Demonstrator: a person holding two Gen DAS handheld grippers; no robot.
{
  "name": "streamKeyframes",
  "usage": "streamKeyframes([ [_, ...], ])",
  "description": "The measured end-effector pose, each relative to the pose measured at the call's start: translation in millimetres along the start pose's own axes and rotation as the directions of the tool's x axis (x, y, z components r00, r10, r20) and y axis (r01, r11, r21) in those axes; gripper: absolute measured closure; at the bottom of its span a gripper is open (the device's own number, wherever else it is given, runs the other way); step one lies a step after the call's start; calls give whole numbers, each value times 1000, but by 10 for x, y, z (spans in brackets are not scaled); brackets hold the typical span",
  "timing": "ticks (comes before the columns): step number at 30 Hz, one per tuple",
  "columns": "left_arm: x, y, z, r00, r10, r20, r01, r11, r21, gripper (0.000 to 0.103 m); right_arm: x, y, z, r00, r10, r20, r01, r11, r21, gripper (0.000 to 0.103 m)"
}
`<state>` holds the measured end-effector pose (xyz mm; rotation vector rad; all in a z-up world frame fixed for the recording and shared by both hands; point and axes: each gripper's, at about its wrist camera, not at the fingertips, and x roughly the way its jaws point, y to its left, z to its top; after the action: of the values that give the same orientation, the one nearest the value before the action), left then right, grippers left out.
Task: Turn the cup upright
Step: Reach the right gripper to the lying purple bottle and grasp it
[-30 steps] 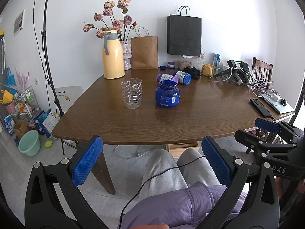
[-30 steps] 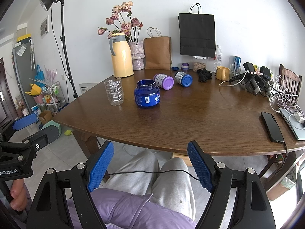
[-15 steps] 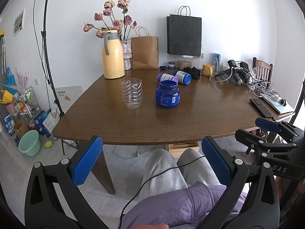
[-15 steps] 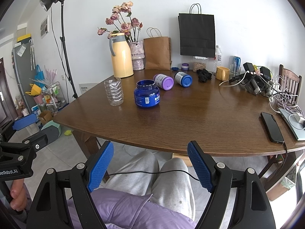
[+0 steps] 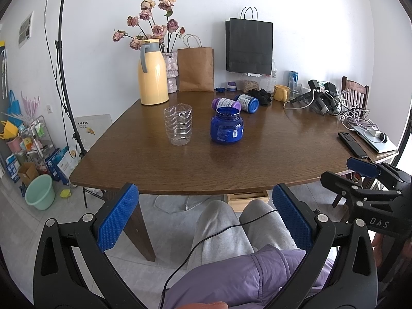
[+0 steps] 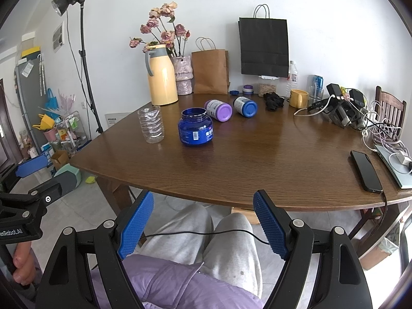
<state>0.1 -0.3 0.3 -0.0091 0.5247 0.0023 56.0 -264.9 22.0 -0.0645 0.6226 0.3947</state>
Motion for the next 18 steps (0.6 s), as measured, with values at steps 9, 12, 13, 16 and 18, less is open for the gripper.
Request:
streamKeyframes([
  [9, 718, 126, 198, 998, -43, -43, 42, 999, -25, 0, 438, -270, 309, 999, -36, -18, 36, 999, -27, 20],
  [12, 1038, 213, 396, 994, -62, -93, 56, 996, -66, 0, 761, -422, 564, 999, -20, -35, 19, 999, -37, 20],
  [13, 1161, 240, 484, 992, -85, -97, 79, 994, -72, 0, 851, -464, 630, 999, -12, -45, 11, 999, -36, 20],
  [16, 1391, 265, 700, 992, -98, -85, 93, 994, -56, 0, 1180, -613, 914, 997, 18, -72, -21, 999, -31, 20],
  [18, 1571, 257, 887, 992, -103, -74, 100, 994, -43, 0, 1426, -706, 1133, 995, 53, -84, -56, 998, -37, 20],
])
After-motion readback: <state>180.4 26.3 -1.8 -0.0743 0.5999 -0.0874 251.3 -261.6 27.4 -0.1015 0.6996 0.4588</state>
